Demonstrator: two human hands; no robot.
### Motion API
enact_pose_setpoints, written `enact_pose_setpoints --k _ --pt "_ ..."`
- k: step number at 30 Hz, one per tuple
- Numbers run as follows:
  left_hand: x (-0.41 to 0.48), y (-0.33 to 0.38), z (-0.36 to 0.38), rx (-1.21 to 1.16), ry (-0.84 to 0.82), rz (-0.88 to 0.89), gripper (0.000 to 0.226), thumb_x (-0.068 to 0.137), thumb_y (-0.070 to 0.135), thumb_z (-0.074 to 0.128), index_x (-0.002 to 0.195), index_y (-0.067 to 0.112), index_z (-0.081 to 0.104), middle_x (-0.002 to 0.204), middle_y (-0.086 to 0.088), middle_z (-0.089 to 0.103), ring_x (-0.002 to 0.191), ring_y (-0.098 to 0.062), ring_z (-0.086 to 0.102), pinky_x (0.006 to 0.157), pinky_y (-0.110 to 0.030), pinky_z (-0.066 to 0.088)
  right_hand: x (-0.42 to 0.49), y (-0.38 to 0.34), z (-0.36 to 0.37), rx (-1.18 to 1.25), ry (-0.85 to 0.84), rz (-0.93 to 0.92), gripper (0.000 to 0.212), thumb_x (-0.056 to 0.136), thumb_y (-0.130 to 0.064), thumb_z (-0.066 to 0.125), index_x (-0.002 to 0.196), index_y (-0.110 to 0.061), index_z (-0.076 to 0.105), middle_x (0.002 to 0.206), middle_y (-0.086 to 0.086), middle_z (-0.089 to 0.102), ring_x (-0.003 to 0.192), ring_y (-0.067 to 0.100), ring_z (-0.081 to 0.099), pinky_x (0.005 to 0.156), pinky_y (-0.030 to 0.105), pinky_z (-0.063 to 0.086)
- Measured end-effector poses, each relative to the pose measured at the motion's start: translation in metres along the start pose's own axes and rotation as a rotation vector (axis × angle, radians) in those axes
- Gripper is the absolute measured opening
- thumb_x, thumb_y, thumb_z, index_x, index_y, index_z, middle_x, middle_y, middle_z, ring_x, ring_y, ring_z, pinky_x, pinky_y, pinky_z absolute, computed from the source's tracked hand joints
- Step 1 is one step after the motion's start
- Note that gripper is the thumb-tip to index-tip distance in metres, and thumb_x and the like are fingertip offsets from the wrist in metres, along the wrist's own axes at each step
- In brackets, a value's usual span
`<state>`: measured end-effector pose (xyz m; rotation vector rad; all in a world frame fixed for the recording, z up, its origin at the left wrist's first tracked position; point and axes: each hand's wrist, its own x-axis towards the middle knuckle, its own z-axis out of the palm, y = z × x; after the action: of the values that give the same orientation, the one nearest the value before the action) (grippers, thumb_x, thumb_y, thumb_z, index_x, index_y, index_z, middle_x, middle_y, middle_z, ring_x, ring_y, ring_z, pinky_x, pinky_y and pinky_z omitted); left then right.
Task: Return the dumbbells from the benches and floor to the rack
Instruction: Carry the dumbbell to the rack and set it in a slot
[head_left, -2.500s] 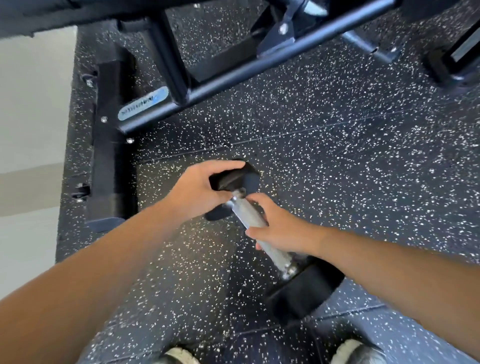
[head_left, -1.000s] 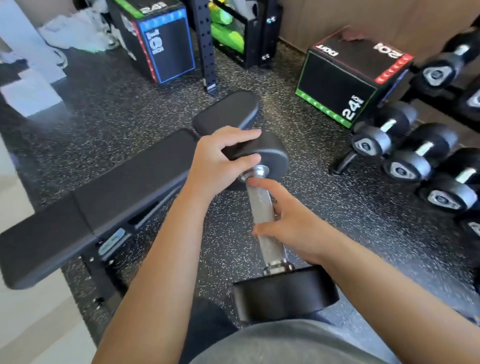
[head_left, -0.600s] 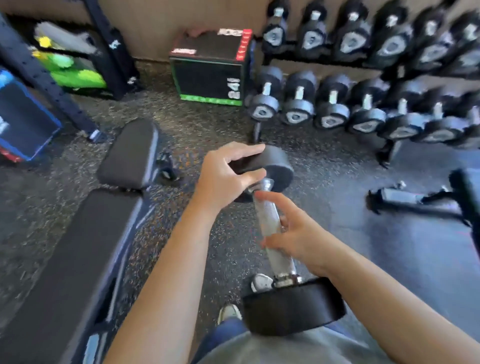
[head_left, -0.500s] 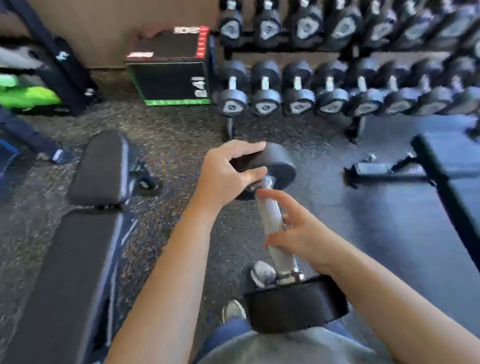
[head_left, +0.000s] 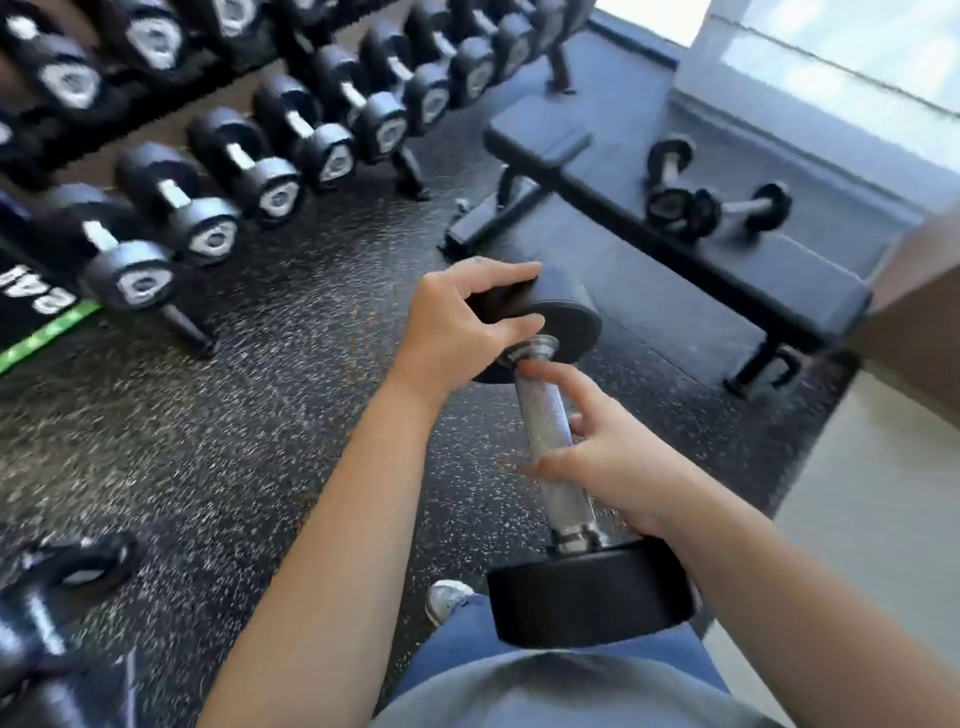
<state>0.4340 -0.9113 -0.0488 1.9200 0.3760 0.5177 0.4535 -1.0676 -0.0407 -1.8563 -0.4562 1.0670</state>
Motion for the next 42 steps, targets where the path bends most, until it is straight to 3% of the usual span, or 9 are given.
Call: enact_pose_setpoints --k 8,12,19,24,26,29,33,37,42 --pt "0.019 0.063 0.175 -0.044 -0.281 0.116 0.04 0.063 0.002 0.078 0.102 0.008 0.068 0.089 -0.001 0.065 0.081 -0.001 0.057 0.078 -0.013 0.042 -0.072 0.066 -0.129 0.143 0.249 0.075 0.077 0.069 0.007 0.06 0.125 -0.043 0.042 0.127 0.002 0.053 0.106 0.022 0.055 0.093 0.047 0.048" --pt "0.02 0.096 0.265 -0.072 -0.402 0.178 0.04 0.064 0.004 0.078 0.102 0.01 0.068 0.092 0.001 0.065 0.087 -0.005 0.06 0.082 -0.017 0.045 -0.109 0.103 -0.192 0.229 0.36 0.095 0.077 0.071 0.01 0.055 0.123 -0.046 0.041 0.124 -0.002 0.051 0.09 0.016 0.06 0.082 0.043 0.054" --pt "0.012 0.144 0.395 -0.14 -0.572 0.292 0.043 0.062 0.005 0.079 0.103 0.011 0.067 0.096 -0.001 0.066 0.091 -0.006 0.06 0.085 -0.015 0.044 -0.164 0.158 -0.278 0.284 0.546 0.155 0.078 0.071 0.011 0.051 0.099 -0.061 0.041 0.111 -0.002 0.054 0.089 0.021 0.058 0.082 0.045 0.05" --pt "0.015 0.172 0.472 -0.174 -0.733 0.327 0.044 0.063 0.003 0.079 0.104 0.011 0.067 0.097 -0.005 0.067 0.091 -0.006 0.06 0.084 -0.014 0.044 -0.19 0.178 -0.325 0.365 0.717 0.17 0.079 0.07 0.016 0.052 0.105 -0.055 0.042 0.118 0.0 0.053 0.087 0.009 0.053 0.082 0.031 0.05" --pt "0.02 0.182 0.499 -0.179 -0.79 0.347 0.044 0.062 0.003 0.079 0.104 0.011 0.067 0.095 0.001 0.066 0.091 -0.006 0.06 0.085 -0.017 0.045 -0.196 0.184 -0.344 0.386 0.757 0.203 0.078 0.07 0.017 0.052 0.11 -0.049 0.045 0.113 0.011 0.057 0.081 0.015 0.054 0.082 0.041 0.051" --pt "0.034 0.192 0.536 -0.211 -0.859 0.378 0.045 0.062 0.002 0.079 0.104 0.01 0.067 0.095 0.002 0.064 0.091 -0.006 0.06 0.087 -0.018 0.045 -0.195 0.192 -0.374 0.409 0.813 0.257 0.077 0.07 0.017 0.052 0.118 -0.043 0.047 0.107 0.021 0.06 0.078 0.029 0.053 0.08 0.057 0.049" --pt "0.068 0.197 0.585 -0.253 -0.911 0.39 0.046 0.061 0.0 0.079 0.104 0.009 0.067 0.093 0.005 0.063 0.089 -0.001 0.059 0.084 -0.015 0.044 -0.177 0.199 -0.423 0.42 0.86 0.278 0.076 0.07 0.017 0.052 0.116 -0.043 0.046 0.099 0.008 0.06 0.076 0.021 0.055 0.079 0.049 0.051" --pt "0.119 0.196 0.628 -0.281 -0.944 0.388 0.044 0.061 0.0 0.079 0.103 0.01 0.067 0.089 0.014 0.062 0.083 0.007 0.057 0.08 -0.01 0.041 -0.145 0.196 -0.477 0.434 0.884 0.306 0.076 0.072 0.016 0.054 0.118 -0.043 0.046 0.103 0.025 0.06 0.074 0.024 0.051 0.079 0.052 0.049" --pt "0.197 0.203 0.668 -0.284 -0.923 0.374 0.046 0.062 0.001 0.079 0.105 0.013 0.066 0.091 0.011 0.063 0.086 0.003 0.058 0.081 -0.011 0.042 -0.096 0.183 -0.55 0.435 0.889 0.271 0.075 0.073 0.018 0.055 0.117 -0.043 0.045 0.108 0.006 0.056 0.088 0.015 0.053 0.091 0.038 0.048"
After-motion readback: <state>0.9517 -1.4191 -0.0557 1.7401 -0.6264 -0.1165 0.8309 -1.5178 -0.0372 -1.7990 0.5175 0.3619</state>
